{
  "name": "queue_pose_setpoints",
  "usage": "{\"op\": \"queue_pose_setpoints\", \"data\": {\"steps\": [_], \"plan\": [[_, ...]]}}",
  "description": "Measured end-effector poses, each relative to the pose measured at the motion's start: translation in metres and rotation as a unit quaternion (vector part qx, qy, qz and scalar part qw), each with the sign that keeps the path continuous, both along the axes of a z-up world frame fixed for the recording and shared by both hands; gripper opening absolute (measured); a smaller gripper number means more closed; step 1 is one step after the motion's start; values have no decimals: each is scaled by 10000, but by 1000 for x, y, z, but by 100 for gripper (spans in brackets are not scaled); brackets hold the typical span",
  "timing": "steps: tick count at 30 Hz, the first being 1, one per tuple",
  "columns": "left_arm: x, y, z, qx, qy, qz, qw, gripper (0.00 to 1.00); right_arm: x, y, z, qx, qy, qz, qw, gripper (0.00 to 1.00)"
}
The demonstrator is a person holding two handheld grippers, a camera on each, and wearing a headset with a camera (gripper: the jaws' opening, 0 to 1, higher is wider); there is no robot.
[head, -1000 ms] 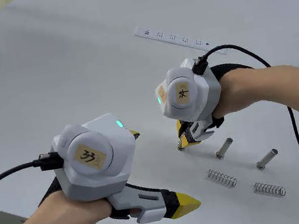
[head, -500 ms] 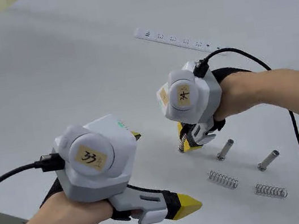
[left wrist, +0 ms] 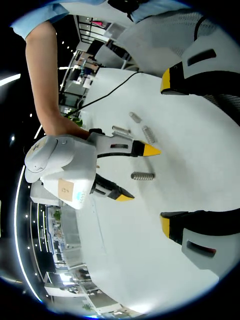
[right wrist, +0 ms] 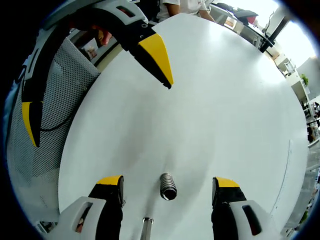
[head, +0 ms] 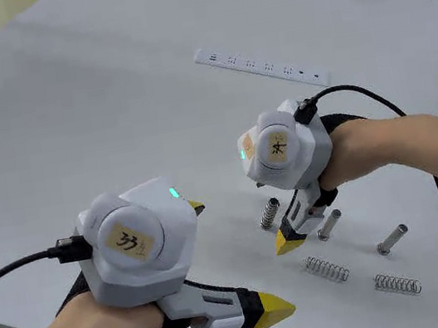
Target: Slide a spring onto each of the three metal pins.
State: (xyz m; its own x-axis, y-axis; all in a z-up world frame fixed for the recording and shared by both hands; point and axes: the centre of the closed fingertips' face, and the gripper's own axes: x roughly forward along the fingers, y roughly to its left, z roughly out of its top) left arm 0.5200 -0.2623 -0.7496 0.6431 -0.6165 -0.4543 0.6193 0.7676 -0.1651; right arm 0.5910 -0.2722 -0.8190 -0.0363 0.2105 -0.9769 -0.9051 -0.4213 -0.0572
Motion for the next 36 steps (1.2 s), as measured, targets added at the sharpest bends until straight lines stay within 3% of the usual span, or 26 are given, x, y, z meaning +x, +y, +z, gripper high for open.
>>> {"op": "queue_pose_setpoints", "data": {"steps": [3,6,12,22,31,36], "plan": [[2,1,2,8,-13,1,10000,96,0,4,2,196,-6,-46,9998,89],[2,1,4,-10,-19,9,10000,96,-1,7,4,377,26,-183,9991,99],[1,1,6,5,-18,-7,10000,96,-5,4,8,518,38,-277,9983,99],[2,1,11,-43,-37,7,10000,96,-10,1,24,1134,172,-624,9914,99],[3,-2,17,-110,-51,-82,9999,96,-8,-15,41,1707,289,-1203,9775,99],[4,-5,18,-7,-71,-233,9997,96,-8,-28,50,1991,299,-1521,9676,99]]}}
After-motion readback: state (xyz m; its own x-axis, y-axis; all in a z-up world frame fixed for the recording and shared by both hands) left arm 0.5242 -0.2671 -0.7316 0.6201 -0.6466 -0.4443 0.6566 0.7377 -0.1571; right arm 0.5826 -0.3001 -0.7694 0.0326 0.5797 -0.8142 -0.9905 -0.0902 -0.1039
